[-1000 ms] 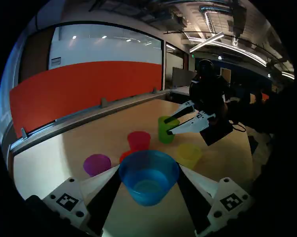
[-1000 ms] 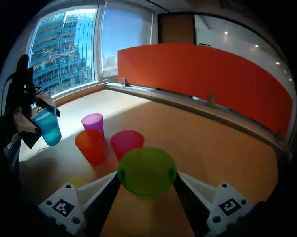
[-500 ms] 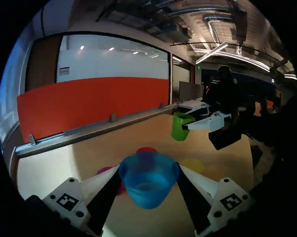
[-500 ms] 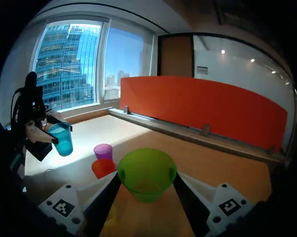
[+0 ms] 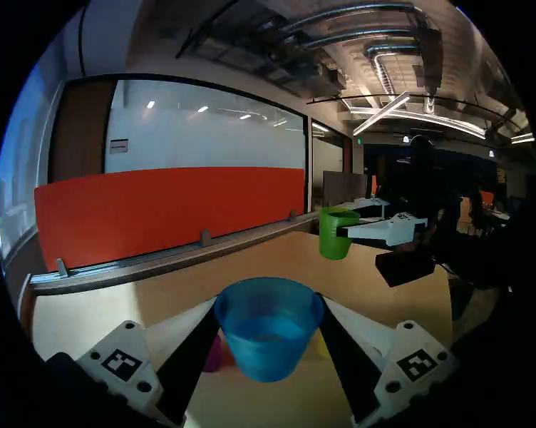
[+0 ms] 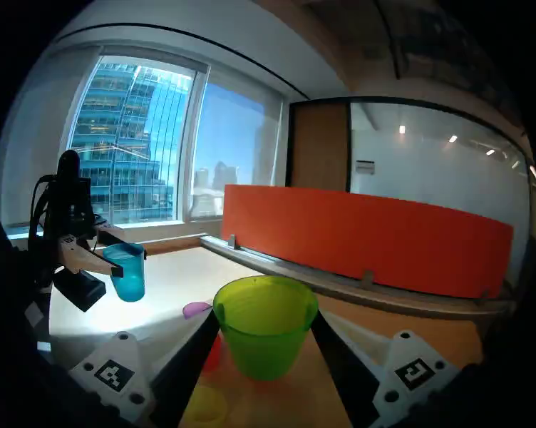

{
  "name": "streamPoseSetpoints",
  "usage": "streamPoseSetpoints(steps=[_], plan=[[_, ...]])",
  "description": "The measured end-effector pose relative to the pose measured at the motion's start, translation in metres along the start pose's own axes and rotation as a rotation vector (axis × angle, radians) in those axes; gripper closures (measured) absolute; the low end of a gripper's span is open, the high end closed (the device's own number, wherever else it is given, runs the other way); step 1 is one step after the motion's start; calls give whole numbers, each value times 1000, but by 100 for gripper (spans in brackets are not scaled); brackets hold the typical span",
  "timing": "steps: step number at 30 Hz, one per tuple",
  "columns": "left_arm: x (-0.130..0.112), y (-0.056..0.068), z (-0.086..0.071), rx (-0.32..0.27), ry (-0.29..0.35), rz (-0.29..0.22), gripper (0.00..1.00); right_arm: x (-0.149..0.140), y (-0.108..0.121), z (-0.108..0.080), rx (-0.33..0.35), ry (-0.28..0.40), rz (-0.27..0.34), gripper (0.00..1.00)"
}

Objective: Pour water

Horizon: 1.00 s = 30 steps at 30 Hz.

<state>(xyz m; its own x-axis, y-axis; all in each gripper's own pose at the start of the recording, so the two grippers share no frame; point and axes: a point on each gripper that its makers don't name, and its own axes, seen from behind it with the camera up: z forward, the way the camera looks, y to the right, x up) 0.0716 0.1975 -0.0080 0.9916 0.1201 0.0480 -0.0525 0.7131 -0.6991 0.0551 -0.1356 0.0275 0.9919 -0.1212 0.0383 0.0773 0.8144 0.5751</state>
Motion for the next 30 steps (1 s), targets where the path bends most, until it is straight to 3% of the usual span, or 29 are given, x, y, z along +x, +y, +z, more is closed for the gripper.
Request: streamPoseSetpoints(steps=[11, 30], plan=[[15, 5, -3, 0, 30, 20, 11, 21, -8, -3, -1, 58, -16, 8], [35, 3, -3, 13, 68, 34, 11, 33, -17, 0, 34, 90, -4, 8]])
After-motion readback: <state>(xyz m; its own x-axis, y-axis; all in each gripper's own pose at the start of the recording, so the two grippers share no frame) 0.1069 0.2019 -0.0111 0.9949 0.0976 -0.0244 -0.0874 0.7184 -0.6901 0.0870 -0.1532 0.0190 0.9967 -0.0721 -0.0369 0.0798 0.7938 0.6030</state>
